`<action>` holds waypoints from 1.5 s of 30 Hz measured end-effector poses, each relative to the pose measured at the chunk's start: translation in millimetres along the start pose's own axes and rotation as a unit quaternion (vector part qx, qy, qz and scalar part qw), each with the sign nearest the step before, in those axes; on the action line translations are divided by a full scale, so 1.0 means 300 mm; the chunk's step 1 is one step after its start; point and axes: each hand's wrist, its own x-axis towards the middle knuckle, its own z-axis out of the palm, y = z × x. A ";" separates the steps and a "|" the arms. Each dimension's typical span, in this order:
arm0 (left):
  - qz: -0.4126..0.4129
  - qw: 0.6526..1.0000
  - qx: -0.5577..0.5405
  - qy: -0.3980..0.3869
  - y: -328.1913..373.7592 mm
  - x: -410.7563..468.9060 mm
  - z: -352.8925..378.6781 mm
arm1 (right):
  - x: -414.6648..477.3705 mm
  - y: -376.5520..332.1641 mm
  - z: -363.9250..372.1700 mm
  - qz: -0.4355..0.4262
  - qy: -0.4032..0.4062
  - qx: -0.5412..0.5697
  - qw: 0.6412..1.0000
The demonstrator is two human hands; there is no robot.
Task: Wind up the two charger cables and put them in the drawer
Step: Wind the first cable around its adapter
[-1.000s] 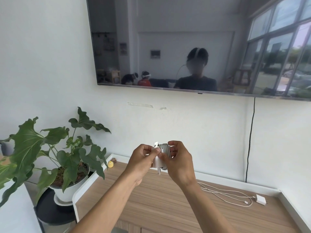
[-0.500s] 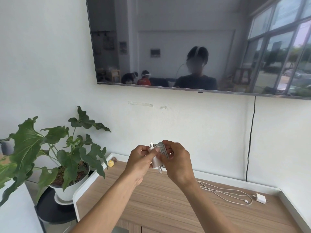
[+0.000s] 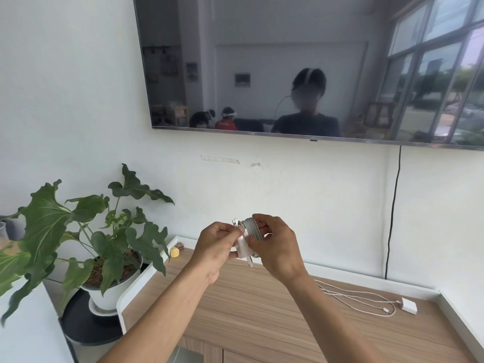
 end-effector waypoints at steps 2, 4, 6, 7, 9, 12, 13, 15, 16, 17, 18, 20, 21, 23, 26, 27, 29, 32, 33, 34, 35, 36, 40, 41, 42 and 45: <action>0.011 1.000 0.020 0.010 0.008 0.001 -0.003 | 0.003 0.001 0.003 0.009 -0.002 0.022 1.000; 0.020 0.999 0.030 0.018 0.012 0.000 -0.005 | 0.006 -0.001 0.005 0.018 -0.005 0.043 0.999; 0.025 0.999 0.027 0.022 0.011 0.000 -0.009 | 0.007 -0.005 0.007 0.019 -0.011 0.042 0.999; 0.027 0.999 0.026 0.023 0.010 0.000 -0.011 | 0.008 -0.008 0.008 0.019 -0.013 0.039 0.999; 0.031 0.999 0.025 0.018 0.011 -0.002 -0.016 | 0.011 -0.012 0.011 0.021 -0.013 0.039 0.999; 0.047 0.999 0.016 0.001 0.012 -0.006 -0.024 | 0.012 -0.018 0.018 0.012 -0.011 0.023 1.000; 0.052 0.999 0.012 -0.002 0.013 -0.007 -0.026 | 0.013 -0.020 0.021 0.005 -0.009 0.017 1.000; 0.061 0.998 0.009 -0.002 0.015 -0.004 -0.027 | 0.012 -0.022 0.023 -0.009 -0.001 0.016 1.000; 0.065 0.998 0.010 -0.001 0.016 -0.001 -0.027 | 0.011 -0.022 0.024 -0.017 0.003 0.016 1.000; 0.067 0.998 0.011 0.000 0.018 0.003 -0.026 | 0.010 -0.022 0.025 -0.025 0.008 0.013 1.000; 0.070 0.997 0.013 0.003 0.019 0.005 -0.025 | 0.009 -0.022 0.028 -0.032 0.014 0.010 0.999; 0.079 0.997 0.015 0.006 0.019 0.008 -0.019 | 0.006 -0.020 0.035 -0.041 0.025 0.005 0.999; 0.085 0.996 0.016 0.008 0.018 0.009 -0.016 | 0.004 -0.020 0.039 -0.043 0.029 0.003 0.999; 0.094 0.995 0.017 0.014 0.011 0.009 -0.012 | 0.000 -0.021 0.044 -0.045 0.033 -0.005 0.998; 0.105 0.994 0.021 0.022 0.004 0.005 -0.009 | -0.002 -0.023 0.039 -0.058 0.025 -0.013 0.998; 0.109 0.994 0.019 0.025 0.002 0.004 -0.008 | -0.002 -0.023 0.035 -0.068 0.023 -0.020 0.997; 0.114 0.993 0.018 0.028 0.000 0.002 -0.006 | 0.001 -0.020 0.028 -0.080 0.023 -0.039 0.996; 0.107 0.993 0.032 0.027 -0.013 0.006 -0.010 | 0.007 -0.012 0.024 -0.074 0.021 -0.063 0.995; 0.103 0.994 0.033 0.021 -0.016 0.007 -0.013 | 0.009 -0.008 0.024 -0.068 0.019 -0.069 0.995; 0.099 0.995 0.031 0.012 -0.018 0.006 -0.014 | 0.011 -0.007 0.023 -0.062 0.017 -0.073 0.995; 0.094 0.995 0.027 0.005 -0.018 0.006 -0.015 | 0.012 -0.004 0.023 -0.055 0.016 -0.076 0.995; 0.089 0.996 0.023 0.000 -0.019 0.006 -0.013 | 0.013 -0.004 0.025 -0.050 0.017 -0.079 0.995; 0.079 0.997 0.014 0.004 -0.014 0.004 0.007 | 0.008 -0.014 0.042 -0.048 0.053 -0.105 0.992; 0.076 0.997 0.011 0.006 -0.010 0.004 0.011 | 0.007 -0.015 0.045 -0.053 0.058 -0.114 0.990; 0.071 0.997 0.004 0.005 -0.005 0.002 0.013 | 0.006 -0.013 0.046 -0.059 0.057 -0.123 0.989; 0.056 0.998 -0.018 0.005 0.004 -0.006 0.014 | 0.005 0.001 0.048 -0.080 0.045 -0.149 0.985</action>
